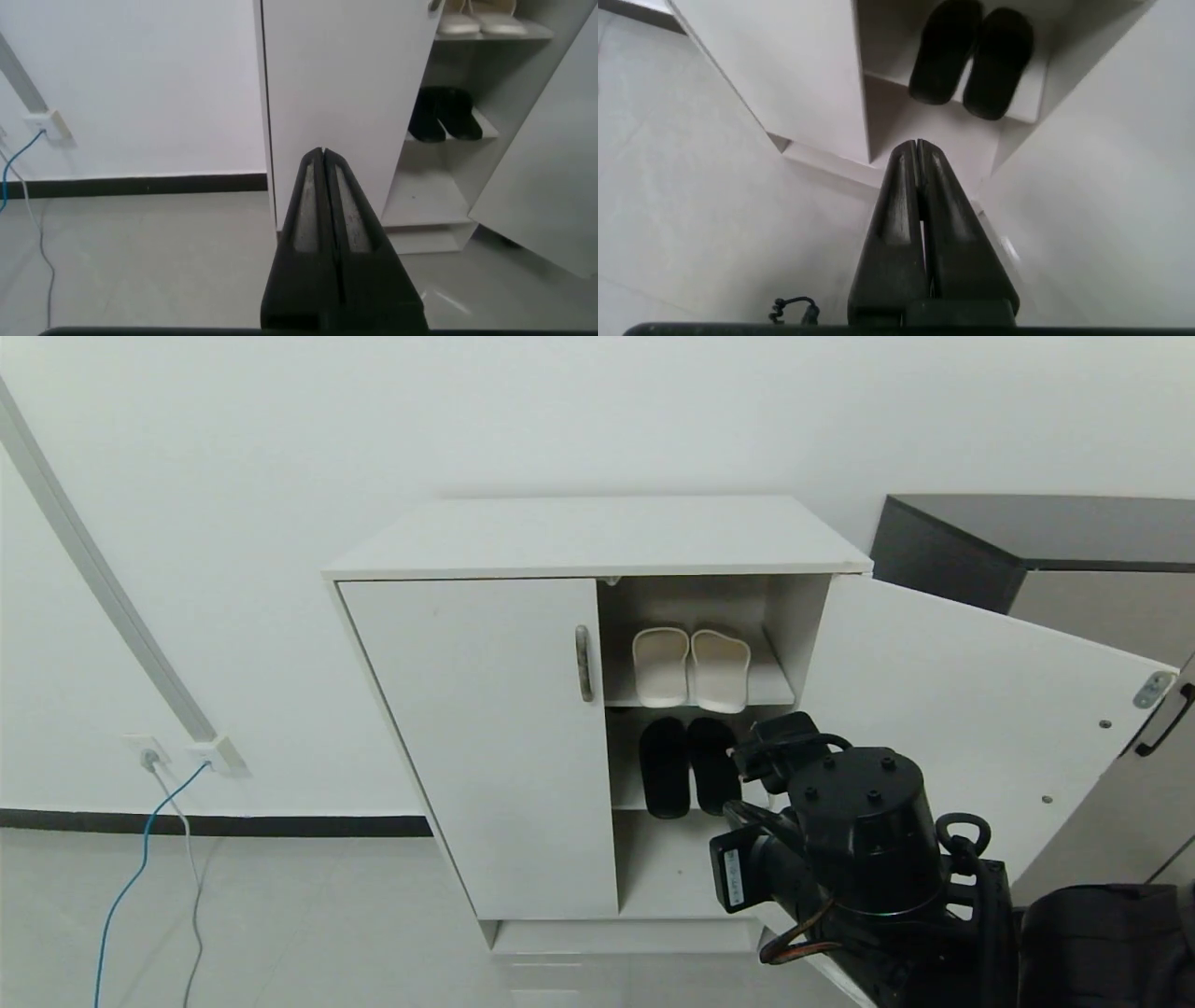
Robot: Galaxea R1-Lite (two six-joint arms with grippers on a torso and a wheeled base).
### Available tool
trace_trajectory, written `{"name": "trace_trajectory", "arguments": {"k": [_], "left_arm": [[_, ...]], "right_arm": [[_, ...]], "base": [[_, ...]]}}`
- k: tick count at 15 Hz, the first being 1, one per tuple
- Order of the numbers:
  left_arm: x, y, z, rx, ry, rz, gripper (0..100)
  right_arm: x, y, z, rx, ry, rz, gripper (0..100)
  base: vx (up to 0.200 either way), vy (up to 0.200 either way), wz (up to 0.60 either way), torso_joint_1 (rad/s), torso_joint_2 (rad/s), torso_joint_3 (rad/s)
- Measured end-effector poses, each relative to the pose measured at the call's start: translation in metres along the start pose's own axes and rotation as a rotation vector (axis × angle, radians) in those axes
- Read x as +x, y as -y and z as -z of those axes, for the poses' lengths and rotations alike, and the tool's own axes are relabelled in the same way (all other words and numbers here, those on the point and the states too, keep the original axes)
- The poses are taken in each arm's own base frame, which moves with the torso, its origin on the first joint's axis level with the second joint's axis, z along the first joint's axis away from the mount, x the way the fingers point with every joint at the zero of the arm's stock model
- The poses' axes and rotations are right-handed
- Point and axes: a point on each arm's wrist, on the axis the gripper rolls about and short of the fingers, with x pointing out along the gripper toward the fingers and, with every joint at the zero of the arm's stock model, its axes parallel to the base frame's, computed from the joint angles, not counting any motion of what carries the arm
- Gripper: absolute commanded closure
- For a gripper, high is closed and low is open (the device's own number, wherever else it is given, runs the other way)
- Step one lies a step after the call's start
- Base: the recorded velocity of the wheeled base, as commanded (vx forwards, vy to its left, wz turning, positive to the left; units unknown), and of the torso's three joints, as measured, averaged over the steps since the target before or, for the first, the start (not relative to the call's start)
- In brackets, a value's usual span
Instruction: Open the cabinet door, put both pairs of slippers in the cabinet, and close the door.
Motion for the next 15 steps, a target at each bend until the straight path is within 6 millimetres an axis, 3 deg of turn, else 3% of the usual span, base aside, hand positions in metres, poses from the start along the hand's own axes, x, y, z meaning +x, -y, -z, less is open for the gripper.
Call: {"name": "trace_trajectory", "arguments": {"k": [15], "left_arm": [[0.0,0.0,-0.0001,0.0,0.0,0.0,100]], "right_arm": [[0.002,-0.0004,0.005,-0.009,-0.013,0.006,100]], "base": [[0.0,0.0,0.0,0.201,-0.52,-0.321]]}}
